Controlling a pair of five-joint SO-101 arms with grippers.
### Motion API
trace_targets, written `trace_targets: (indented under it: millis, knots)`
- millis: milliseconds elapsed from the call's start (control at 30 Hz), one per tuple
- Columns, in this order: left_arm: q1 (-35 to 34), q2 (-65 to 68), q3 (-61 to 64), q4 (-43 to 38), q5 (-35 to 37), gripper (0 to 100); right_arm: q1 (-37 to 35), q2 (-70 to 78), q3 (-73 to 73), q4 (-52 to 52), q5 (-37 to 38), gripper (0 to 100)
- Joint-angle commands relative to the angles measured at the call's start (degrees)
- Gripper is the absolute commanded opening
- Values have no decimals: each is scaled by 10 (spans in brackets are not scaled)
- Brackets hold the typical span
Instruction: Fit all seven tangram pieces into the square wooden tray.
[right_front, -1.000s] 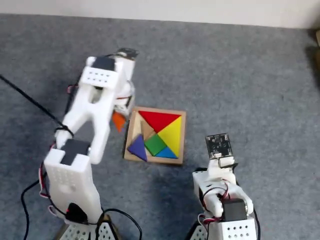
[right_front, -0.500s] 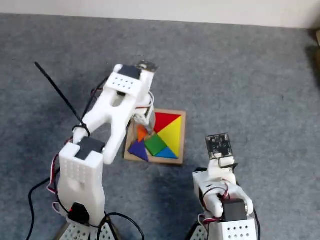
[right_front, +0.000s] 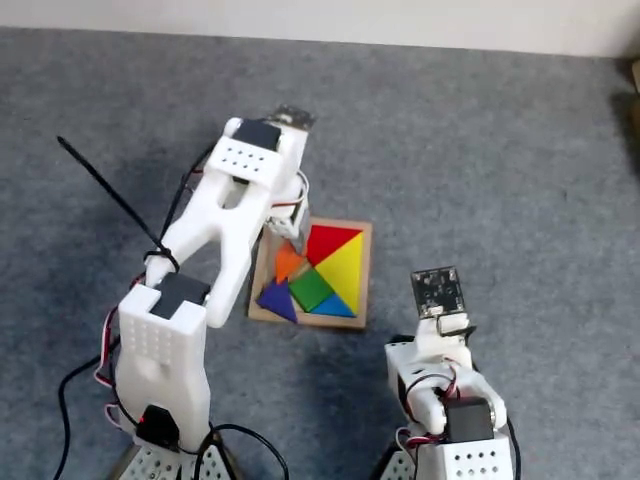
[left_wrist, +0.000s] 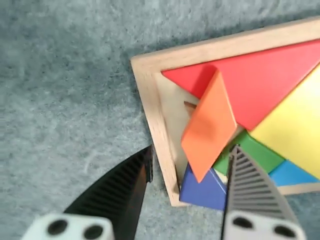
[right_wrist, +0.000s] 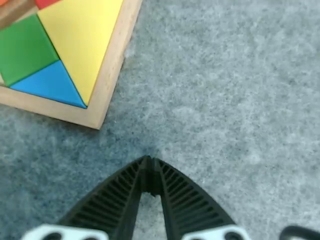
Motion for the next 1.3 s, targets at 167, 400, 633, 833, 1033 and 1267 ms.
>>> trace_targets:
  millis: [167,400,633,833,1033,1267]
  knots:
    - [7,22,-60,-69,6,232,7,-7,65,4,-2,5]
    - [9,69,-75,-96,5,232,7,-7,65,4,-2,5]
    - [-44,78,-75,-91,4,232,7,-7,65,4,-2,5]
    - [-58,77,-75,-91,5,232,7,-7,65,4,-2,5]
    - [-58,77,-95,-91,5,229,7,-7,65,4,-2,5]
    - [-57,76,-206,11,6,228,7,-7,65,4,-2,5]
